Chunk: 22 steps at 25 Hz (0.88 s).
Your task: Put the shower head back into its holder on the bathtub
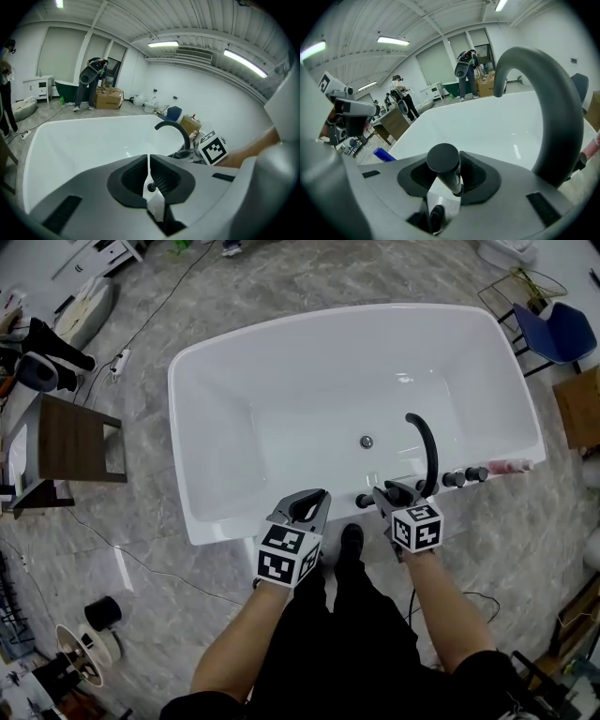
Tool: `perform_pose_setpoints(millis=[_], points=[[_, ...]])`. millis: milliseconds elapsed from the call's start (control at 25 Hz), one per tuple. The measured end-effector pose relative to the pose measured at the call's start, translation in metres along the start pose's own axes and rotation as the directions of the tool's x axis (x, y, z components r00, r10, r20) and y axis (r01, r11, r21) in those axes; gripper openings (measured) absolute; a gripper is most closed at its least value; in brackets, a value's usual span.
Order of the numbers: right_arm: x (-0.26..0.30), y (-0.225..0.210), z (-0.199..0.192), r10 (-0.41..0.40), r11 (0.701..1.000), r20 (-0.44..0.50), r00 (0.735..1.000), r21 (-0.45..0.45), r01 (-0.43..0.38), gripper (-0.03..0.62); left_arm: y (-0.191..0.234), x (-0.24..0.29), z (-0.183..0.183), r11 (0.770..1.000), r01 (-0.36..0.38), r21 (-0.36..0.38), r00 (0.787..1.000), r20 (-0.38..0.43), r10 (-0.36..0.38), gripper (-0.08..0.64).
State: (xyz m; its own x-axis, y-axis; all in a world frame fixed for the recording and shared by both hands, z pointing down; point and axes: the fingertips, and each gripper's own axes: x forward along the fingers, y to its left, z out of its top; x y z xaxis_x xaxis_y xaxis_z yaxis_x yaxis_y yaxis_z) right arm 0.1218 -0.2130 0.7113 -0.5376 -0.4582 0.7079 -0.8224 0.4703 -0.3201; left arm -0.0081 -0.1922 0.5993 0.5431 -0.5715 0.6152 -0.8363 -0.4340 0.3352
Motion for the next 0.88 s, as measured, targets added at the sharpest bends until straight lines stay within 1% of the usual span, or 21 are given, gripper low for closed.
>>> perform_pose_setpoints(millis=[440, 640, 880], points=[[0.011, -0.003, -0.014, -0.003, 1.0, -0.052, 0.999, -0.006, 0.003, 0.149, 0.006, 0.002, -0.003, 1.0, -0.008, -0.02, 1.0, -0.005, 0.008, 0.029], [0.017, -0.004, -0.027, -0.006, 1.0, -0.095, 0.995, -0.012, 0.005, 0.152, 0.009, 0.002, -0.006, 1.0, -0.009, -0.026, 1.0, -0.004, 0.009, 0.029], [0.018, -0.001, -0.031, -0.007, 1.0, -0.1, 0.995, -0.02, 0.005, 0.153, 0.01, 0.001, -0.007, 1.0, -0.003, -0.031, 1.0, -0.006, 0.003, 0.029]])
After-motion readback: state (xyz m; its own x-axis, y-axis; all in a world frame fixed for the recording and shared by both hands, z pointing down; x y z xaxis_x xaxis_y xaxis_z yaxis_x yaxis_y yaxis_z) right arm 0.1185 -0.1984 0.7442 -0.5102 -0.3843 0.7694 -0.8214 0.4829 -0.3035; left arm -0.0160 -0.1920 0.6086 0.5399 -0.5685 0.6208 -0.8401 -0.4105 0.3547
